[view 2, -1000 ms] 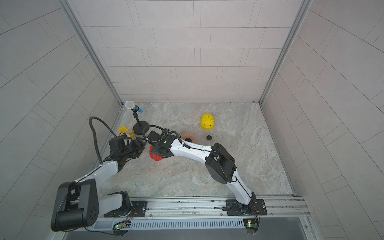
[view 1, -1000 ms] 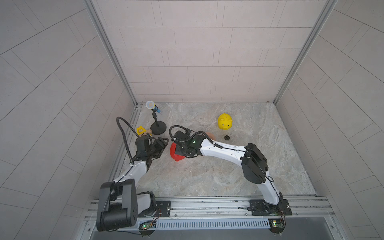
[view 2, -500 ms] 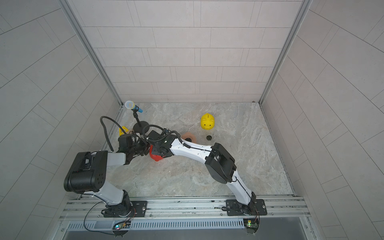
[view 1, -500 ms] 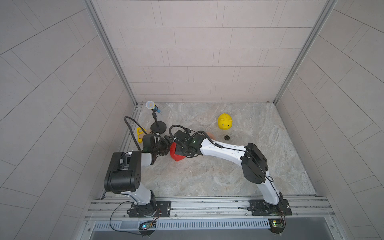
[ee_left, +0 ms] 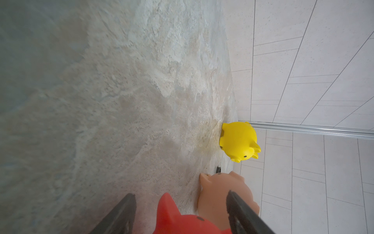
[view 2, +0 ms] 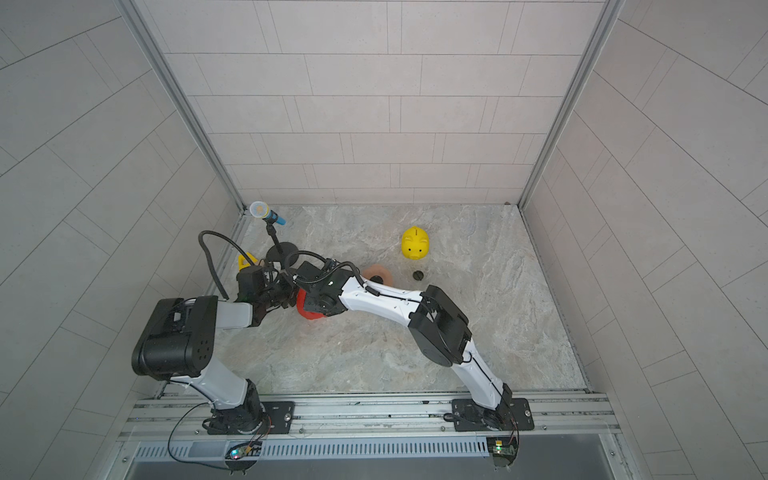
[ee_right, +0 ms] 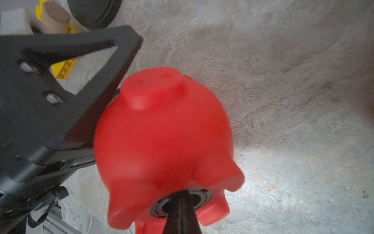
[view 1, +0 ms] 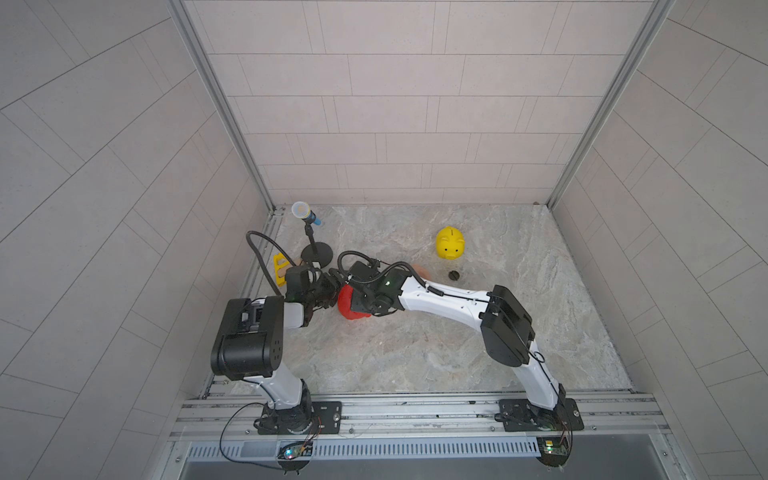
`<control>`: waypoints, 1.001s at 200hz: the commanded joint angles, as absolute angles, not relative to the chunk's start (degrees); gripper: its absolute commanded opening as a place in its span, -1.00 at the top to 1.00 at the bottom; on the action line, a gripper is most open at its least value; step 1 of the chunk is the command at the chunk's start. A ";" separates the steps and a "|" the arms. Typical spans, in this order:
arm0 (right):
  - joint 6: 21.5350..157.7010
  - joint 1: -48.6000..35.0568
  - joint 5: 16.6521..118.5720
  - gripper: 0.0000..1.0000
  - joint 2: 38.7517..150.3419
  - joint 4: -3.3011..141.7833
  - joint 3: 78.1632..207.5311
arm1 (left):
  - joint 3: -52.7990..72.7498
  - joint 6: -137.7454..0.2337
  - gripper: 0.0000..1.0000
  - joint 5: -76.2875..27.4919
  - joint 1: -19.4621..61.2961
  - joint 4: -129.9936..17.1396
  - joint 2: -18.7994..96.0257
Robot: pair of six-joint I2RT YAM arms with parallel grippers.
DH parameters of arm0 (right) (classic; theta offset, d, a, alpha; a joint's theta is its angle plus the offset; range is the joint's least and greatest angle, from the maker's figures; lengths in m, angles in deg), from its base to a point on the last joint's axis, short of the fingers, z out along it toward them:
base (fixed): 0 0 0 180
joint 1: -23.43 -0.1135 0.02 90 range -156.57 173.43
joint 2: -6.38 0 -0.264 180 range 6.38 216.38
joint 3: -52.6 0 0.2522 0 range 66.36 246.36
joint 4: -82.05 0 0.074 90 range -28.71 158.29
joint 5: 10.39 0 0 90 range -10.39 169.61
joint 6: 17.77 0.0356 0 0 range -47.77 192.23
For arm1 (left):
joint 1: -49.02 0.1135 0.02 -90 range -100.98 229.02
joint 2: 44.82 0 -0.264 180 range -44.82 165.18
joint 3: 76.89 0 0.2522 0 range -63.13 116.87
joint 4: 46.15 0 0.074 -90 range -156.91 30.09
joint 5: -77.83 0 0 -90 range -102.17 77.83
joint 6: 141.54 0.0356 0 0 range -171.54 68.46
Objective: Close piggy banks
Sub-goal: Hold the piggy bank at the center of the board, then screw the knob on the piggy bank.
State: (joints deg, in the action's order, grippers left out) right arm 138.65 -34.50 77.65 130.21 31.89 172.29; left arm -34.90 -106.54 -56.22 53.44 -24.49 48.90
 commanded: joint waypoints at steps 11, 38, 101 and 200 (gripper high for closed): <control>138.29 -33.27 77.00 1.00 132.57 29.05 173.19 | -37.50 -105.09 -0.46 -57.37 52.97 -23.16 50.68; 138.96 -32.60 76.15 1.00 132.22 30.16 172.94 | -38.12 -107.04 -0.42 -58.09 52.29 -20.31 51.83; 144.63 -31.51 73.53 1.00 128.63 36.81 168.50 | -40.87 -113.04 -0.37 -60.50 51.87 -8.73 57.07; 157.04 -30.09 70.99 1.00 123.01 50.22 159.59 | -42.37 -112.84 -0.33 -59.45 51.87 -8.10 56.52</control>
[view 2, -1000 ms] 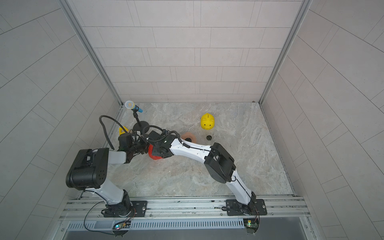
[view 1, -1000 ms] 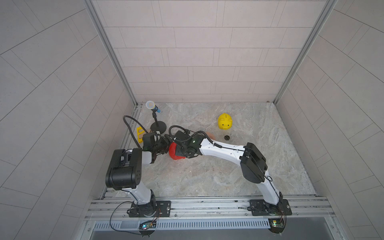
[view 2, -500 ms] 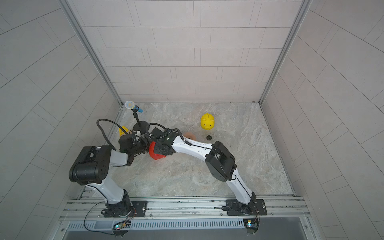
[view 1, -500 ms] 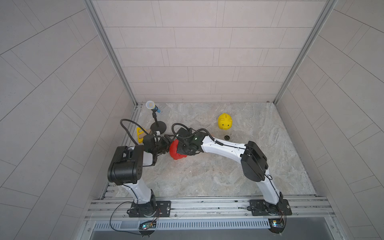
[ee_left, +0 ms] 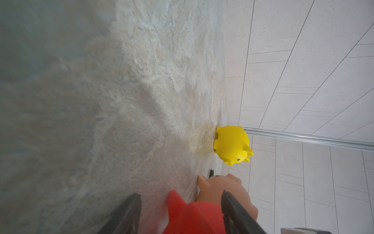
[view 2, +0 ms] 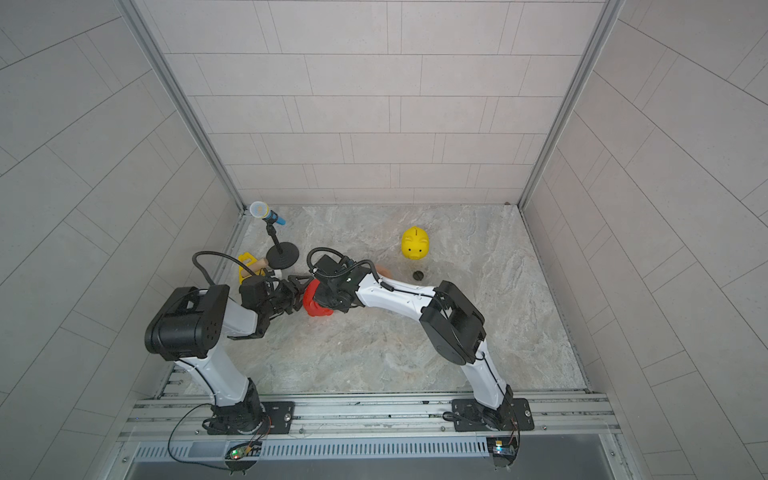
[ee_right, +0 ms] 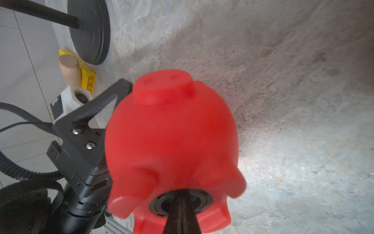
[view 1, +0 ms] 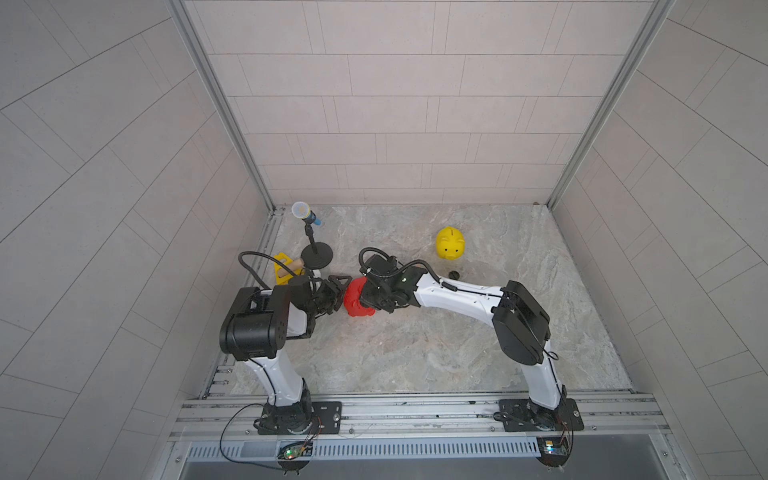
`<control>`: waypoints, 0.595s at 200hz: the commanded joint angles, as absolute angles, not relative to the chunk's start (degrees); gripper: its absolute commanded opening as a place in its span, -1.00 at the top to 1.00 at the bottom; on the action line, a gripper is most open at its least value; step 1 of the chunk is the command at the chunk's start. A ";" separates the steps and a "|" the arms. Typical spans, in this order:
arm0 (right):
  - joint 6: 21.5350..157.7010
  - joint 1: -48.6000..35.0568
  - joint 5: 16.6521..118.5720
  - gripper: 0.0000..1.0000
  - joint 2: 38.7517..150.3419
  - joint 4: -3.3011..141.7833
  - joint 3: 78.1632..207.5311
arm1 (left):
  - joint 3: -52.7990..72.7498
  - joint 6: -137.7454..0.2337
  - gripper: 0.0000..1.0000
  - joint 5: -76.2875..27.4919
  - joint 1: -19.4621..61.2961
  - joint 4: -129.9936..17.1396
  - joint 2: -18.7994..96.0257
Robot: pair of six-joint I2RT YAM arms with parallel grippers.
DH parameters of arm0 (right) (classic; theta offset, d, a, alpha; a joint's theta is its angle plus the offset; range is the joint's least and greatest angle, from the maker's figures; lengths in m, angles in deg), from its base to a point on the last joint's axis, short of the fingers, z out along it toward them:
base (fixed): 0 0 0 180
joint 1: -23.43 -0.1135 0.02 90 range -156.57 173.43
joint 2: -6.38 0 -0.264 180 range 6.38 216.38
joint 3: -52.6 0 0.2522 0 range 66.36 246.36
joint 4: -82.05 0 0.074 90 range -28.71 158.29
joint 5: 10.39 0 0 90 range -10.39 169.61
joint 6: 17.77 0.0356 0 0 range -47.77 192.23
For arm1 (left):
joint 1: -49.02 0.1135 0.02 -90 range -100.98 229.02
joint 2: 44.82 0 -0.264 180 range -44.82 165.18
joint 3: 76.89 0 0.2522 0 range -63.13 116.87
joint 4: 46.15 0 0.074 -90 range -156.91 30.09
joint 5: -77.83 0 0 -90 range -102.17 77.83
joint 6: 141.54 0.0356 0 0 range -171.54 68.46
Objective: Close piggy banks
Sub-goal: Screw the knob on the piggy bank.
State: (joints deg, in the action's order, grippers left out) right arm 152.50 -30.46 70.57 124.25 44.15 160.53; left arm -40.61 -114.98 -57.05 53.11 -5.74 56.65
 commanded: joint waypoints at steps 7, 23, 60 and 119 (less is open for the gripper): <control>157.56 -30.09 71.04 1.00 123.08 50.80 159.21 | -42.56 -112.80 -0.33 -59.45 51.83 -8.05 56.43; 158.82 -30.09 70.75 1.00 123.24 52.16 158.41 | -42.87 -112.71 -0.33 -59.21 51.54 -8.05 56.25; 162.60 -30.09 71.16 1.00 122.84 54.53 155.66 | -43.43 -112.40 -0.33 -58.31 50.18 -8.19 55.91; 171.20 -29.92 72.20 1.00 122.05 62.19 151.27 | -44.76 -112.44 -0.33 -58.22 50.18 -6.85 56.16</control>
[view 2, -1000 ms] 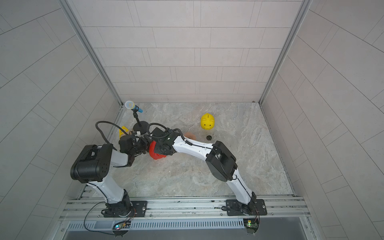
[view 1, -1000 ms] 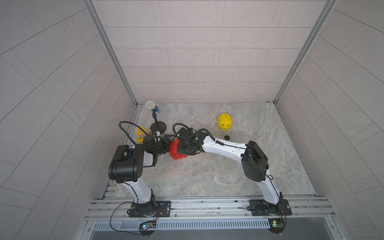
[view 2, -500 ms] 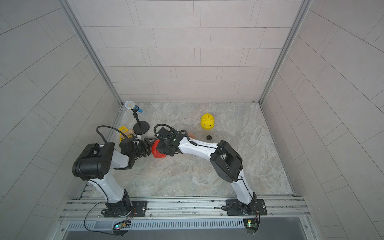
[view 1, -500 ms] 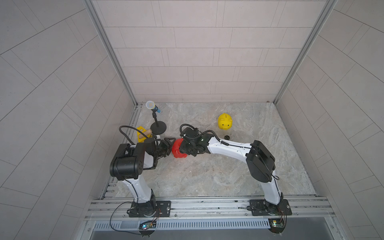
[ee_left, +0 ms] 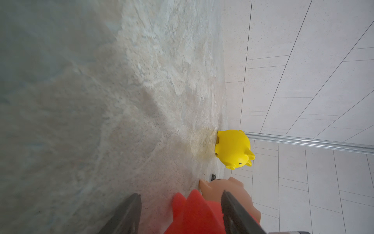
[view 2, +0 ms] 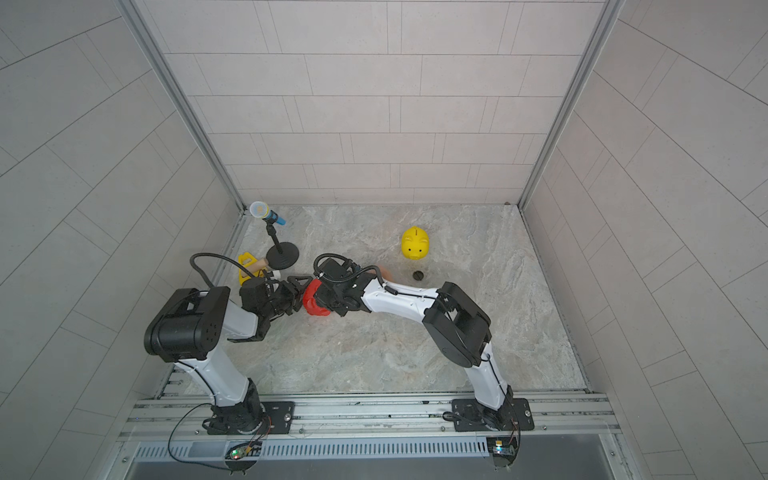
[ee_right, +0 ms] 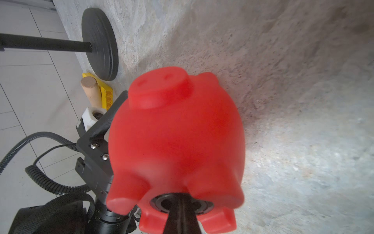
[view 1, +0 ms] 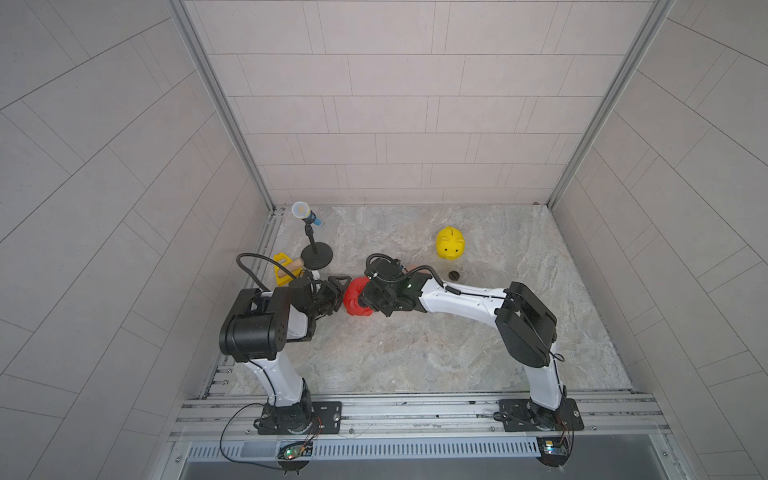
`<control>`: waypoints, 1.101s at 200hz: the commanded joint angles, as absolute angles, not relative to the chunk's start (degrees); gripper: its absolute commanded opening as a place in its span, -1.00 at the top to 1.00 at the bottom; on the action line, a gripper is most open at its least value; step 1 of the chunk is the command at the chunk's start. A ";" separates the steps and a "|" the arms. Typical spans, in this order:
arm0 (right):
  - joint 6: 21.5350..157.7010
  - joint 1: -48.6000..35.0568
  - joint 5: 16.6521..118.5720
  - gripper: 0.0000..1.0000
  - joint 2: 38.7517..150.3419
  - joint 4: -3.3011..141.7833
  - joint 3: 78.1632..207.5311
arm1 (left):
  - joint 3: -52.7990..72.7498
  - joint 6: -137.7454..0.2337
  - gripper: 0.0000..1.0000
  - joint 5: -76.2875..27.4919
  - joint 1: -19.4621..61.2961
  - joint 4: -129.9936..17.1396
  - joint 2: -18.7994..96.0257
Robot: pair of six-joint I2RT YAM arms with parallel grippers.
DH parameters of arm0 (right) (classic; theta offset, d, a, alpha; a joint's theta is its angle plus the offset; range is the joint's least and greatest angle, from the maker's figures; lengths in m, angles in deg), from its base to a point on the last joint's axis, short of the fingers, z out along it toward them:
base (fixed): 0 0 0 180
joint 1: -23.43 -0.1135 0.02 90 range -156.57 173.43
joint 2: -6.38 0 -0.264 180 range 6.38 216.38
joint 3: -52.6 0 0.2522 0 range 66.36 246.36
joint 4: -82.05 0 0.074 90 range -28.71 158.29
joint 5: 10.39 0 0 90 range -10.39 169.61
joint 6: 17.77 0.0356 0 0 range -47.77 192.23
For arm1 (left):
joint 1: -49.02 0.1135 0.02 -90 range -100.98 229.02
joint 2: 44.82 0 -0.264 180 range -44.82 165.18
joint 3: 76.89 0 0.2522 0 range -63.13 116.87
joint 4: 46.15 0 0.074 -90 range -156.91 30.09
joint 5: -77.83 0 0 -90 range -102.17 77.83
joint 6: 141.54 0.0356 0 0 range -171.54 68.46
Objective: Close piggy banks
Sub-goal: Screw the knob on the piggy bank.
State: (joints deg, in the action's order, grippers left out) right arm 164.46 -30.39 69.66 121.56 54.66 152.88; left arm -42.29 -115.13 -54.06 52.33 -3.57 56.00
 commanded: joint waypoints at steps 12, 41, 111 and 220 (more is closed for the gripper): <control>173.12 -29.83 72.47 1.00 122.28 63.45 151.02 | -45.01 -112.36 -0.33 -58.22 50.14 -6.50 56.33; 175.99 -29.83 72.40 1.00 123.08 65.57 151.58 | -45.16 -112.30 -0.33 -58.16 50.06 -6.15 56.45; 179.24 -29.83 74.59 1.00 121.71 66.84 147.83 | -45.39 -112.27 -0.33 -58.04 49.94 -6.08 56.09; 183.05 -30.09 75.33 1.00 121.29 67.46 146.36 | -46.08 -112.53 -0.33 -57.61 50.03 -5.09 55.59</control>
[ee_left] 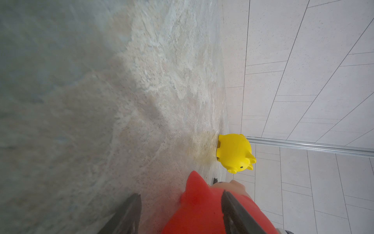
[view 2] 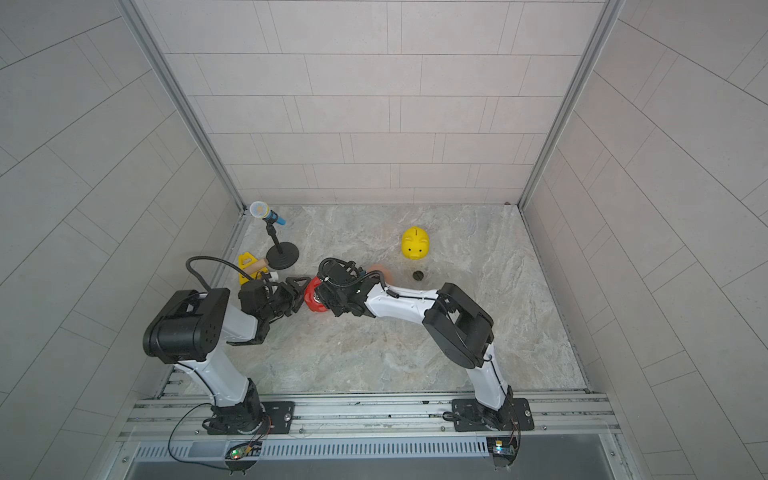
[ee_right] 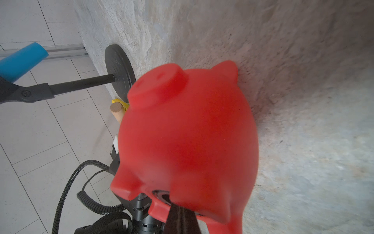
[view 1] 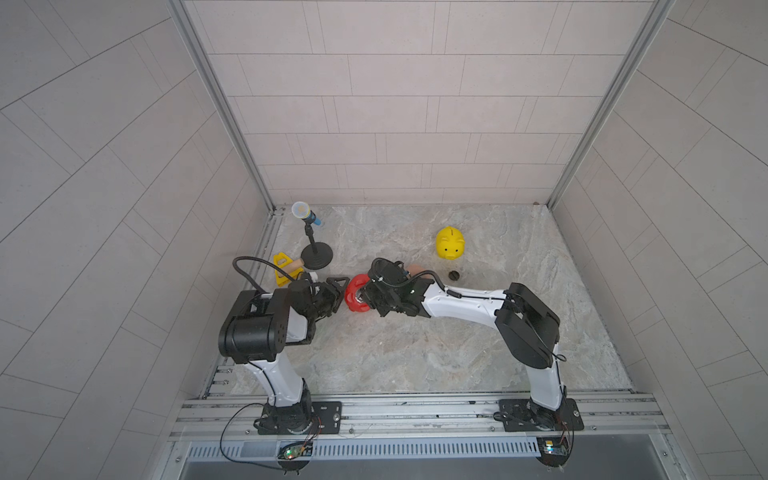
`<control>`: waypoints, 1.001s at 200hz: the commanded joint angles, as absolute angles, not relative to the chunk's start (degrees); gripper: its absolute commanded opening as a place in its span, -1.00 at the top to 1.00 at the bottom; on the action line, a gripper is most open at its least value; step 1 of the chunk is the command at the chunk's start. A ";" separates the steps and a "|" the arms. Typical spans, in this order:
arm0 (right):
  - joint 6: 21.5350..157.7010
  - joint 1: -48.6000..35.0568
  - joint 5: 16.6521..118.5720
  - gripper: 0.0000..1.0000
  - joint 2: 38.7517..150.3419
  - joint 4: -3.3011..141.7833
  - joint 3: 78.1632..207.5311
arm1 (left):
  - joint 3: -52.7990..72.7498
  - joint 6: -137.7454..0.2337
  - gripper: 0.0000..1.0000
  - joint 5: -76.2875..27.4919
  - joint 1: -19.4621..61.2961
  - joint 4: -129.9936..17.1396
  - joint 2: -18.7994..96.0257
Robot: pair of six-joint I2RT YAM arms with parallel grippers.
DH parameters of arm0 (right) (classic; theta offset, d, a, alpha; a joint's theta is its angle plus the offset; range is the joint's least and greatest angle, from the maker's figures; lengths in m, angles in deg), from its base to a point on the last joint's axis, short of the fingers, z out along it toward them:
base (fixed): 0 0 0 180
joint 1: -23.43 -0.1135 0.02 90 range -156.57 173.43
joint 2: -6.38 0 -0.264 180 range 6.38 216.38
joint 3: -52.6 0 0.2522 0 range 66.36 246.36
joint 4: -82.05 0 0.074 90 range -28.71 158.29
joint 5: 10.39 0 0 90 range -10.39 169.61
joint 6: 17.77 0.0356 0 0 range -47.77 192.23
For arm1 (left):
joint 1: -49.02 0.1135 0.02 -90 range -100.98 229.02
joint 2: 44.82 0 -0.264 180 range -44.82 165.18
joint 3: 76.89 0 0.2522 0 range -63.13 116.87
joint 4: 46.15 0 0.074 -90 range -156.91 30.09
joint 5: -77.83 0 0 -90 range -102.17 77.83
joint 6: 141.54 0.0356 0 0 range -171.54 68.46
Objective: Close piggy banks
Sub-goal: Screw the knob on the piggy bank.
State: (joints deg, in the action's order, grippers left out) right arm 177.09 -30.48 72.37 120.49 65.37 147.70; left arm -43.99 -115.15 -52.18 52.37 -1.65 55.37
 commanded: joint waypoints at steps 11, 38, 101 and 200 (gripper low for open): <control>184.12 -30.14 75.22 1.00 121.43 68.37 145.95 | -46.08 -112.60 -0.33 -57.61 49.92 -5.08 55.67; 184.00 -30.36 75.80 1.00 121.09 67.59 146.33 | -46.08 -112.62 -0.33 -57.70 49.92 -4.89 55.72; 182.46 -30.45 76.69 1.00 120.28 65.67 147.61 | -46.10 -112.36 -0.33 -57.66 49.98 -5.33 55.28; 181.05 -30.45 76.62 0.95 119.24 64.34 147.72 | -45.87 -110.89 -0.33 -56.86 50.13 -8.25 54.54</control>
State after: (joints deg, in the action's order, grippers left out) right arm 178.56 -30.55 74.97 120.09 65.90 147.13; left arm -44.19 -114.39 -52.72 52.09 -2.06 55.04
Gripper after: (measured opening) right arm 0.047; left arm 0.666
